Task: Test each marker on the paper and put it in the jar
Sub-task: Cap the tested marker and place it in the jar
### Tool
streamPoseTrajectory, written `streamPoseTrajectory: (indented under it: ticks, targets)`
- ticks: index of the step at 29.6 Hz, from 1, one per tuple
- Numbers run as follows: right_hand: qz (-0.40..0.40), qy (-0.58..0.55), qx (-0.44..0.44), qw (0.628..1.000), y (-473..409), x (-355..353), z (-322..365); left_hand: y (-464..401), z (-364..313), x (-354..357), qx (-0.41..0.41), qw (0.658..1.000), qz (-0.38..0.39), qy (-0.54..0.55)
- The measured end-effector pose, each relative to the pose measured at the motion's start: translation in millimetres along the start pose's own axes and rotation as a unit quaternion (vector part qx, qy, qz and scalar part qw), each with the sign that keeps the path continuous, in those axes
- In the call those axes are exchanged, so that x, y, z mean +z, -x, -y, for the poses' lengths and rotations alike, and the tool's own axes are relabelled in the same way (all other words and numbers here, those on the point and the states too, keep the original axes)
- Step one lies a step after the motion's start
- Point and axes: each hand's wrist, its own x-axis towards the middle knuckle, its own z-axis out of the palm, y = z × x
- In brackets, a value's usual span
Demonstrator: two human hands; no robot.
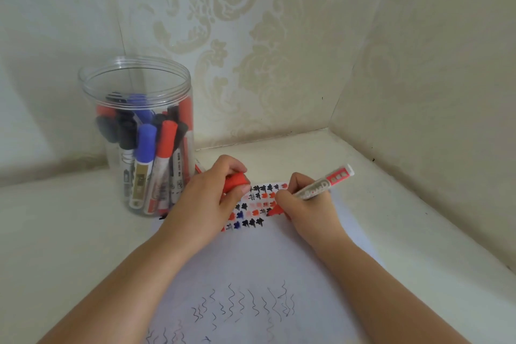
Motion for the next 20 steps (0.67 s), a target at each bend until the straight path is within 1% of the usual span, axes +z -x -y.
streamPoseTrajectory:
  ticks: [2, 9, 13, 15, 18, 20]
  targets:
    - [-0.007, 0.000, -0.004, 1.000, -1.5, 0.5, -0.1, 0.0, -1.9, 1.2, 0.011, 1.000, -0.004, 0.008]
    - [0.014, 0.049, -0.029, 0.998, 0.6, 5.0, -2.2, -0.1, -2.5, 5.4, 0.028, 1.000, 0.003, -0.010]
    - [0.000, 0.050, -0.027, 0.998, 0.1, 3.4, -4.8, 1.1, -0.3, 6.4, 0.010, 0.999, -0.002, -0.034]
    - [0.009, 0.056, -0.027, 0.998, 0.4, 3.5, -4.6, 1.2, 0.1, 5.8, -0.004, 0.999, -0.005, -0.032]
    - [0.014, 0.072, -0.049, 0.996, 0.6, 3.7, -4.9, 1.8, 0.0, 6.1, -0.004, 0.999, 0.001, -0.038]
    - [0.004, 0.057, -0.047, 0.997, -0.3, 2.7, -5.0, 2.6, 0.5, 6.4, -0.003, 0.999, 0.008, -0.043]
